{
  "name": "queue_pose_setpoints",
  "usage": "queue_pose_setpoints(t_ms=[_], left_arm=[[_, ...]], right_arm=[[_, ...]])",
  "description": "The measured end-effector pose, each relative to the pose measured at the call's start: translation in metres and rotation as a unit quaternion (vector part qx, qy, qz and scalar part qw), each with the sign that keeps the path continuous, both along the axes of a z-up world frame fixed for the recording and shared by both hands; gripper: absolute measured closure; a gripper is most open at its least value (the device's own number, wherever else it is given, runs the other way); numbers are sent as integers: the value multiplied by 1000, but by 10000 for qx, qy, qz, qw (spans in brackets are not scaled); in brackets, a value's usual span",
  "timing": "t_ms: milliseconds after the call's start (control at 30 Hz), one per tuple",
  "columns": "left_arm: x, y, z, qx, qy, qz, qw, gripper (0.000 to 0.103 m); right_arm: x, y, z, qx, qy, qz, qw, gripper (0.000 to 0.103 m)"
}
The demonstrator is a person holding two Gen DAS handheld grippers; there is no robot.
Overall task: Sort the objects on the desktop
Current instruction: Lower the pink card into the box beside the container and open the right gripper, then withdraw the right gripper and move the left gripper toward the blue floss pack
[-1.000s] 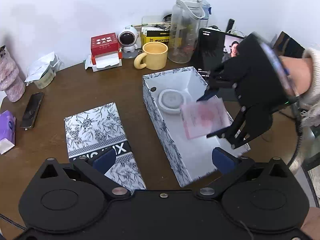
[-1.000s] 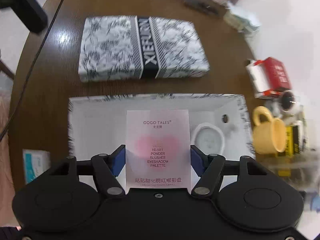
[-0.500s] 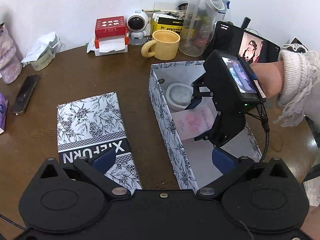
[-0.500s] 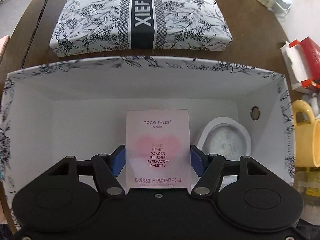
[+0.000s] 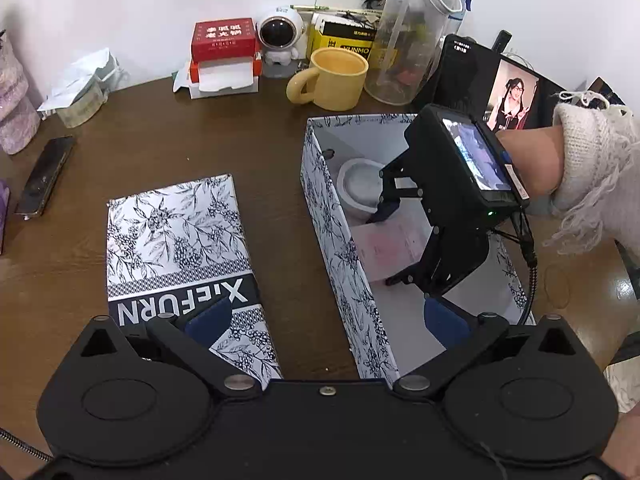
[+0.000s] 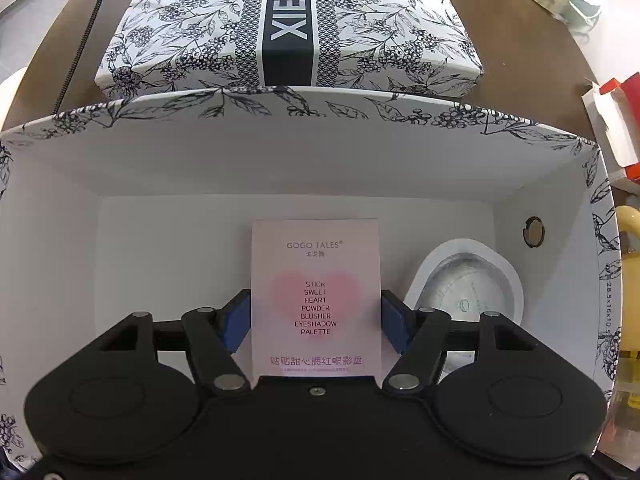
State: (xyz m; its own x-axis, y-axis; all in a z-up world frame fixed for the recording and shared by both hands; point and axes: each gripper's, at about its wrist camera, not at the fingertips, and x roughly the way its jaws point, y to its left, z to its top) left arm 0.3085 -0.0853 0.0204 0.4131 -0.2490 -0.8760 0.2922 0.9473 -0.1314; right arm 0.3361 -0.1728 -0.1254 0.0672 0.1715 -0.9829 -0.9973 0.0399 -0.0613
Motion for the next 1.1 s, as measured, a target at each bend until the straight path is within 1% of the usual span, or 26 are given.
queue_pose_setpoints(t_ms=[167, 233, 367, 400, 433, 600, 633, 700, 833, 900, 1033, 1100], left_arm=[[-2, 0, -2, 20, 53, 5, 10000, 0], [-4, 1, 0, 18, 47, 11, 10000, 0], [-12, 2, 4, 35, -12, -50, 10000, 0], [-14, 2, 5, 44, -30, -56, 10000, 0], [-16, 2, 7, 41, -46, -63, 10000, 0], [-30, 1, 13, 33, -147, -144, 9998, 0], [-34, 0, 15, 40, -175, -167, 9997, 0], [-41, 0, 19, 41, -227, -221, 9995, 0], [-57, 1, 27, 60, -354, -339, 9988, 0], [-65, 2, 31, 79, -413, -387, 9984, 0], [-84, 6, 38, 102, -517, -464, 9975, 0], [-93, 8, 41, 102, -554, -494, 9972, 0]], right_arm=[[-2, -1, 0, -35, 1, -63, 10000, 33], [-4, -1, 2, -41, -16, -72, 10000, 29], [-8, -3, 14, 74, 149, -189, 9997, 10], [-10, -4, 19, 115, 98, -210, 9997, 5], [-13, -4, 24, 154, 41, -231, 9996, 4], [-15, -5, 51, 351, -347, -484, 9976, 1], [-4, 0, 60, 380, -407, -532, 9970, 0], [0, 2, 72, 442, -544, -647, 9954, 0], [-18, -2, 90, 500, -724, -872, 9923, 0], [-21, 2, 95, 548, -849, -989, 9900, 0], [-34, 3, 112, 739, -1141, -1289, 9823, 0], [-41, 1, 123, 842, -1213, -1480, 9779, 0]])
